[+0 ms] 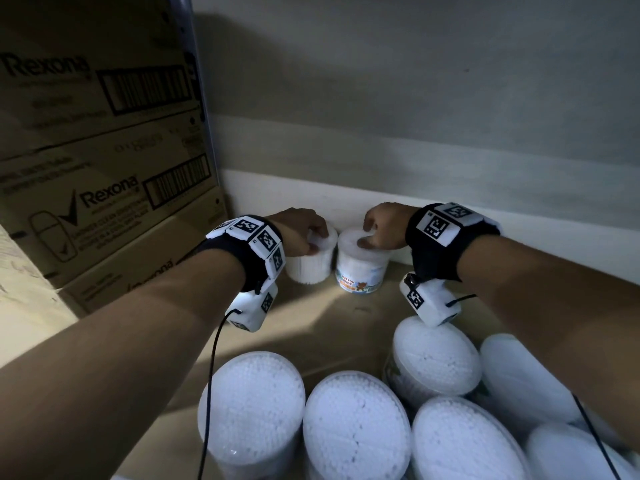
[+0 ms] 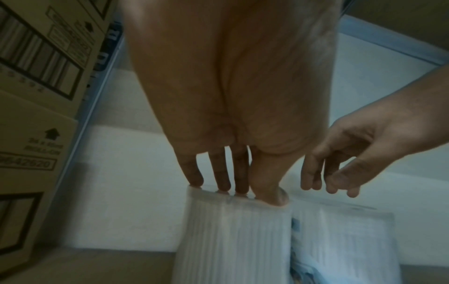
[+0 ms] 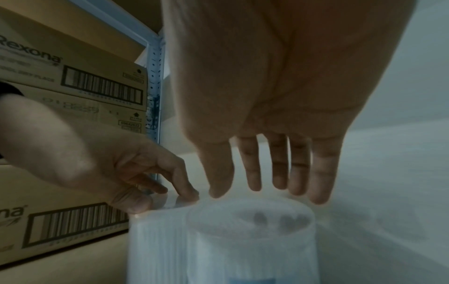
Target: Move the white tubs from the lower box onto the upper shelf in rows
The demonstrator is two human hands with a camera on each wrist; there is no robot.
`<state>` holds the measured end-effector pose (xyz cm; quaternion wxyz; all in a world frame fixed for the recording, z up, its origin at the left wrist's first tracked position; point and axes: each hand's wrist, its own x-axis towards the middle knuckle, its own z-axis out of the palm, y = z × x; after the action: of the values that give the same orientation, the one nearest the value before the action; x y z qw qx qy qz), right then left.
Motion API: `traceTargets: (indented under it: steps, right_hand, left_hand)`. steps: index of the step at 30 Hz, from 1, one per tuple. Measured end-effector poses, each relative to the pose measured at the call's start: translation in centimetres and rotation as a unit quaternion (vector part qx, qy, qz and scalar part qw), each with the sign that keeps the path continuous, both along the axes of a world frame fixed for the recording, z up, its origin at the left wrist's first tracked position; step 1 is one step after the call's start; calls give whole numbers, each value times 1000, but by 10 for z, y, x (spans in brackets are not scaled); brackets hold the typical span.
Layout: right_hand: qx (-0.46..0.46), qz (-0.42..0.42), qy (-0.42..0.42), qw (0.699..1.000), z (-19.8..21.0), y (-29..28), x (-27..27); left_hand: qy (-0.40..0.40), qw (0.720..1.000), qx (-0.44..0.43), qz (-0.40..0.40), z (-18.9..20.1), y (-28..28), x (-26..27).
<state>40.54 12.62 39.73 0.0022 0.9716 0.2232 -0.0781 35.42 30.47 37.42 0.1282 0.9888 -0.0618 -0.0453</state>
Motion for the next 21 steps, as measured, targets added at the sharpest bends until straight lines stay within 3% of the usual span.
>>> traceTargets:
  steps: [21]
  right_hand:
    - [-17,5,13,1000,-9,2,11]
  left_hand:
    - [-9,1000,-16,-10,-4,2,3]
